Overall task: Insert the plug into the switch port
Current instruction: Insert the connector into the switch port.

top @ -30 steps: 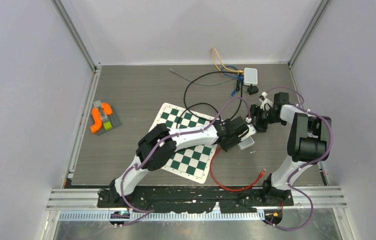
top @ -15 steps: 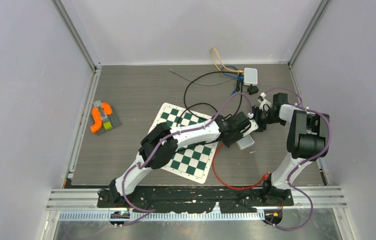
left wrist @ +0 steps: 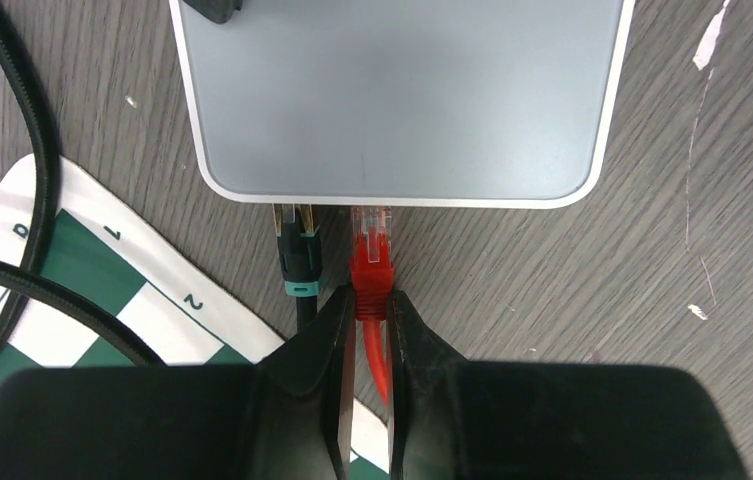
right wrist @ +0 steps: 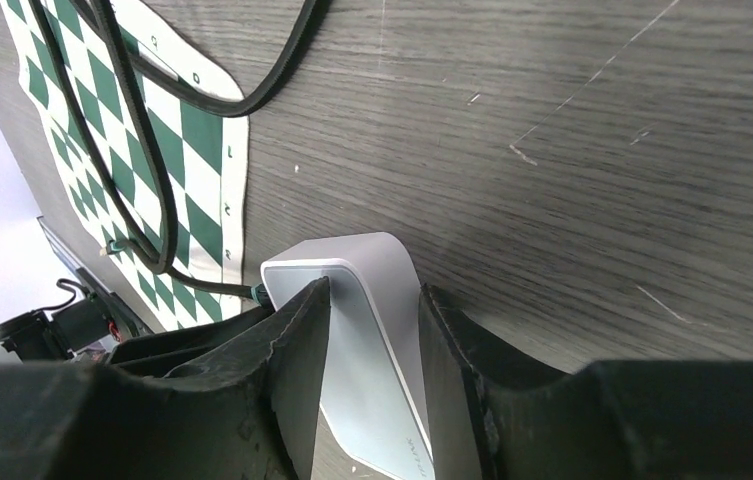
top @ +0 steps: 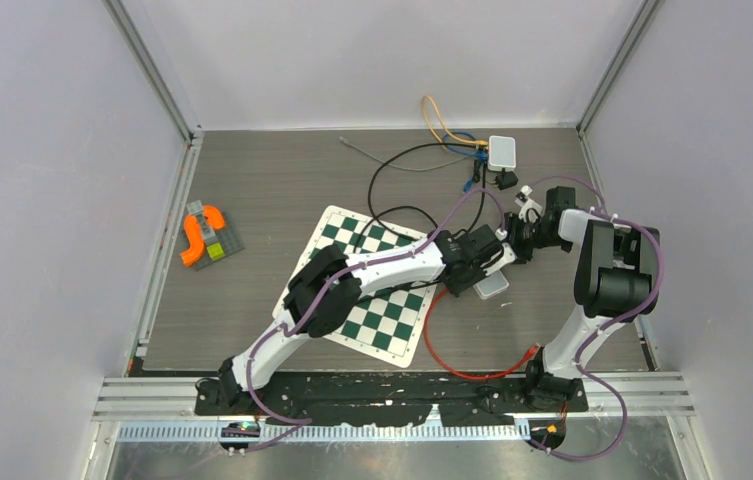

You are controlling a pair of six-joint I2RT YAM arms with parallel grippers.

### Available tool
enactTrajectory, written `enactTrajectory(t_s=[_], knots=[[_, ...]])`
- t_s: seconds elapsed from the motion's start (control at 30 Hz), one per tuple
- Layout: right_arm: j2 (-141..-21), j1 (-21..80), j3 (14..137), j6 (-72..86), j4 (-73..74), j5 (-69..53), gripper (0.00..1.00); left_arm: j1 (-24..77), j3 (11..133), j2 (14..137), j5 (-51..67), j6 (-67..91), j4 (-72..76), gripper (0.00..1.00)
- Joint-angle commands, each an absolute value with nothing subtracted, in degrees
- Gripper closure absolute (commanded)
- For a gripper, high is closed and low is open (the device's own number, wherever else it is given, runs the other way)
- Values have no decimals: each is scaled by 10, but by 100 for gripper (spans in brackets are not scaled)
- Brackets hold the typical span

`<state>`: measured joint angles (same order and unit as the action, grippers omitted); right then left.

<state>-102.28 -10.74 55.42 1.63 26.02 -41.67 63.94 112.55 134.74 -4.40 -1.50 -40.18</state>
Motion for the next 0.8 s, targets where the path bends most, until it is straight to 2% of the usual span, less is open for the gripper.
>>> enactTrajectory(t_s=[0.0, 0.23, 0.4, 0.77], knots=[[-1016, -96, 546, 19, 249, -421, 56, 637, 1146, 1349, -31, -7, -405, 100], [-988, -95, 510, 73, 213, -396, 58, 636, 1165, 1359, -6, -4, -406, 100], [-983, -95, 501, 100, 198, -367, 57, 635, 1134, 1338, 29, 21, -386, 100], [-964, -101, 499, 129, 193, -321, 51, 637, 1106, 1297, 27, 55, -360, 100]])
